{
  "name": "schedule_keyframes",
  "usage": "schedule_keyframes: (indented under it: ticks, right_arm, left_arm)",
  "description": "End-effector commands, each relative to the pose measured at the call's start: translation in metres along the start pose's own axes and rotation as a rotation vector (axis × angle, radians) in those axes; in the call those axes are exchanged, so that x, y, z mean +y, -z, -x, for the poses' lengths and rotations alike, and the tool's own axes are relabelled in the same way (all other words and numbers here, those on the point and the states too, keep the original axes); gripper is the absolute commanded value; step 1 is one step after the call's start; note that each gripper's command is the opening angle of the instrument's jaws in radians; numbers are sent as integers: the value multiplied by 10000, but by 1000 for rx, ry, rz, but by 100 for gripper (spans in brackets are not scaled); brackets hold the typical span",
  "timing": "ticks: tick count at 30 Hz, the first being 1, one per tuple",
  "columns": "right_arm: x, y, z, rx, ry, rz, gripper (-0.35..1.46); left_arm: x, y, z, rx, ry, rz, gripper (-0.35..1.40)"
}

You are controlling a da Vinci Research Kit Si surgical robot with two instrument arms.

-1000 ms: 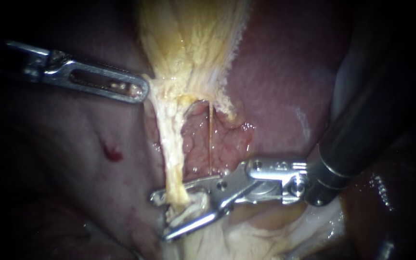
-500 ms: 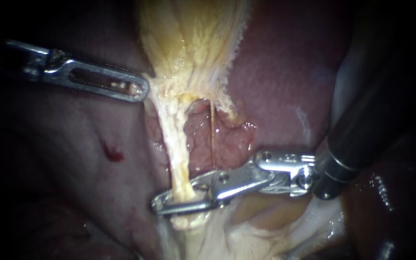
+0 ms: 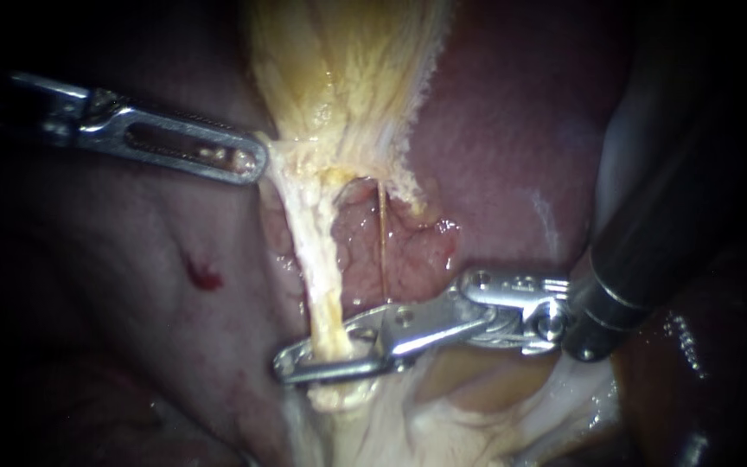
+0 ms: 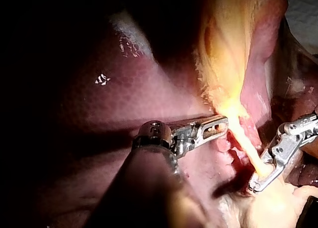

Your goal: Clipping first clip left tube

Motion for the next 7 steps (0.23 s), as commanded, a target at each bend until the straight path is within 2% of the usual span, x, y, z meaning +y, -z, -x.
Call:
schedule_keyframes:
  ticks: [1, 7]
  right_arm:
    - [0, 0, 0, 0, -6, 0, -35]
    - [1, 1, 0, 0, -7, 0, -35]
  left_arm:
    - [0, 0, 0, 0, 0, 0, -35]
    - [0, 0, 0, 0, 0, 0, -35]
